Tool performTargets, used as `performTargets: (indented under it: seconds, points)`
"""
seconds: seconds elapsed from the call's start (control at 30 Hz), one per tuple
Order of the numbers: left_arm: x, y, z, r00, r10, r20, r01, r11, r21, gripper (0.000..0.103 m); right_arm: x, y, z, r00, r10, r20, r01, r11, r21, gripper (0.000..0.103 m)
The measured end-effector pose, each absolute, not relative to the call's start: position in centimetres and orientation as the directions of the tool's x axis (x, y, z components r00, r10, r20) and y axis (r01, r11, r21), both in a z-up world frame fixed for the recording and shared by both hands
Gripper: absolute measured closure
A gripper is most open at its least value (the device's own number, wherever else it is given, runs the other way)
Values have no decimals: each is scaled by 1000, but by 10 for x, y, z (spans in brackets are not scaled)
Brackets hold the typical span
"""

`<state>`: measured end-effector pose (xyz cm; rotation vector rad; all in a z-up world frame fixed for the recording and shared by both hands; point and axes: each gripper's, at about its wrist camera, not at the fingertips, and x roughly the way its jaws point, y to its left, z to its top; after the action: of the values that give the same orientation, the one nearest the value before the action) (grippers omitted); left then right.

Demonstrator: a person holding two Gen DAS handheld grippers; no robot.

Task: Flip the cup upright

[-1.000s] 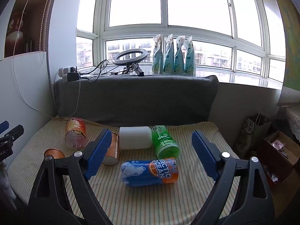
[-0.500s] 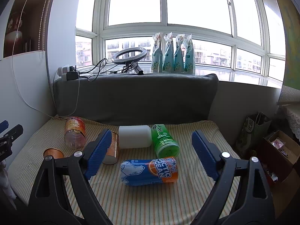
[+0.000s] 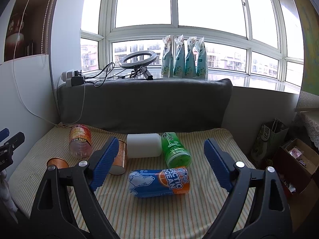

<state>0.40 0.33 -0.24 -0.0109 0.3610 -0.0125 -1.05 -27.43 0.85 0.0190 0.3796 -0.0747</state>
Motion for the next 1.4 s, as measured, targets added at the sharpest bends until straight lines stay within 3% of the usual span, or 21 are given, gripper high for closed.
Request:
performTargets:
  seconds: [1.4]
  points:
    - [7,6,-4,934,-15,-357,11,1000,-13,11,-5,-270,5,924,-65,-377,71,997,2,13]
